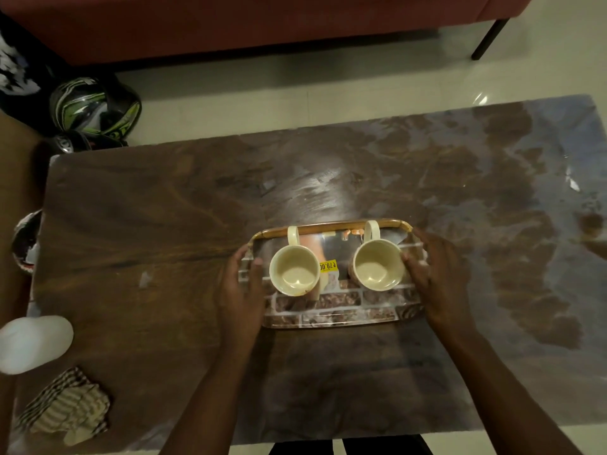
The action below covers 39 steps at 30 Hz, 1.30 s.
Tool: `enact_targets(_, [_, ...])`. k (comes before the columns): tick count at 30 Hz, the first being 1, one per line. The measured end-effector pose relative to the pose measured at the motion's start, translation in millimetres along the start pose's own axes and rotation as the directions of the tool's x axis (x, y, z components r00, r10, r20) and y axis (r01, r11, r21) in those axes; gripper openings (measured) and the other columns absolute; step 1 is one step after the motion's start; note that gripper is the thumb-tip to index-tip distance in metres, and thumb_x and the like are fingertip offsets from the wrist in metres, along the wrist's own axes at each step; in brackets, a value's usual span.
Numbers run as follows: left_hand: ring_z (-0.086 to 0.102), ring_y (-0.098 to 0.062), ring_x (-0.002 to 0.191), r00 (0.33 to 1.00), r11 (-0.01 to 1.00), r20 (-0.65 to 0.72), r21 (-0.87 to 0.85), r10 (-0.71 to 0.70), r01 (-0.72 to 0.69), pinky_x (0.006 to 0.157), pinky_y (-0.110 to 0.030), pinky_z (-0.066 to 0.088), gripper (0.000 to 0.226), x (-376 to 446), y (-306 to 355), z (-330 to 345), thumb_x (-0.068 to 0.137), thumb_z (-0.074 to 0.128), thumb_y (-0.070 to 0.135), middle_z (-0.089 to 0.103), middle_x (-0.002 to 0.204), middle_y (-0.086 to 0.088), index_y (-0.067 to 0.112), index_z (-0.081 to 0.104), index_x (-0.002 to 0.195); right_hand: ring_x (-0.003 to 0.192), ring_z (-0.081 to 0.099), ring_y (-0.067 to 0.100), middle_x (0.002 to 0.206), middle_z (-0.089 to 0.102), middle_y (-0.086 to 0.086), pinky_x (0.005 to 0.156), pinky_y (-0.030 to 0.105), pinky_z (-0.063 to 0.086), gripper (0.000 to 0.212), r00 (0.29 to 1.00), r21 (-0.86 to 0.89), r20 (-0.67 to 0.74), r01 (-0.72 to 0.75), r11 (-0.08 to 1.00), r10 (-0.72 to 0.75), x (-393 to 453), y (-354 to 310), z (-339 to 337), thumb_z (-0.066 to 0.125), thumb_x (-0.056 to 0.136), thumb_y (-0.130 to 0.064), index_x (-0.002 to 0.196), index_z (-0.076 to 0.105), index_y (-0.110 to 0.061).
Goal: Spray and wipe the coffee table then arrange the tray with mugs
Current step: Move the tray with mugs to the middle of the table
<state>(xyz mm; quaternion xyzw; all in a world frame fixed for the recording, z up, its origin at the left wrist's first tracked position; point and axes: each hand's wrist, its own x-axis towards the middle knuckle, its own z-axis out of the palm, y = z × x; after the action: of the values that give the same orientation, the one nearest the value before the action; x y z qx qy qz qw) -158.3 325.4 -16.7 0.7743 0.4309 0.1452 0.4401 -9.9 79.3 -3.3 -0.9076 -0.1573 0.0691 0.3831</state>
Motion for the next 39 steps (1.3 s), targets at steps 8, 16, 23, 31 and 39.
enact_targets(8, [0.039, -0.025, 0.136, 0.931, 0.917, 0.291, 0.264, 0.219, -0.299, 0.102, -0.048, 0.045, 0.084, -25, 31, 34, 0.067, 0.08, 0.04, 0.036, 0.148, -0.003, 0.036, 0.04, 0.141, 0.14, 0.026, 0.032, 0.146, 0.038, 0.006, 0.109, 0.049, 0.029, 0.077, 0.943, -0.258, 0.309, 0.208, 0.944, -0.123, -12, -14, 40, 0.069, 0.078, -0.045, 0.143, 0.028, -0.036])
enact_targets(16, [0.04, -0.011, 0.13, 0.938, 0.926, 0.252, 0.232, 0.238, -0.297, 0.102, -0.024, 0.04, 0.079, -18, 22, 23, 0.068, 0.084, 0.025, 0.044, 0.141, 0.004, 0.034, 0.05, 0.138, 0.118, 0.046, 0.031, 0.123, 0.055, 0.006, 0.098, 0.038, 0.033, 0.071, 0.957, -0.185, 0.214, 0.238, 0.953, -0.197, -7, -13, 25, 0.085, 0.064, -0.017, 0.128, 0.055, -0.023])
enact_targets(23, [0.039, -0.009, 0.129, 0.942, 0.926, 0.247, 0.245, 0.228, -0.288, 0.097, -0.01, 0.027, 0.079, -16, 22, 18, 0.066, 0.085, 0.026, 0.046, 0.141, 0.005, 0.034, 0.052, 0.137, 0.113, 0.047, 0.042, 0.127, 0.053, 0.014, 0.09, 0.047, 0.042, 0.067, 0.96, -0.191, 0.226, 0.207, 0.96, -0.162, -5, -22, 19, 0.084, 0.063, -0.011, 0.125, 0.059, -0.019])
enact_targets(31, [0.034, -0.014, 0.137, 0.934, 0.918, 0.256, 0.246, 0.249, -0.312, 0.104, -0.013, 0.027, 0.08, -20, 22, 15, 0.073, 0.08, 0.034, 0.04, 0.149, 0.0, 0.03, 0.043, 0.144, 0.141, 0.023, 0.037, 0.152, 0.03, 0.012, 0.108, 0.057, 0.024, 0.063, 0.969, -0.359, 0.217, 0.194, 0.913, -0.121, -16, -27, 22, 0.057, 0.08, -0.052, 0.137, 0.034, -0.037])
enact_targets(39, [0.039, -0.019, 0.138, 0.951, 0.932, 0.22, 0.24, 0.219, -0.27, 0.109, -0.04, 0.04, 0.076, -22, 18, -29, 0.078, 0.069, 0.045, 0.039, 0.152, -0.002, 0.027, 0.039, 0.145, 0.131, 0.038, 0.029, 0.142, 0.045, 0.013, 0.098, 0.05, 0.04, 0.062, 0.892, -0.135, 0.264, 0.41, 0.902, -0.366, -36, -98, 66, 0.065, 0.075, -0.04, 0.132, 0.043, -0.024])
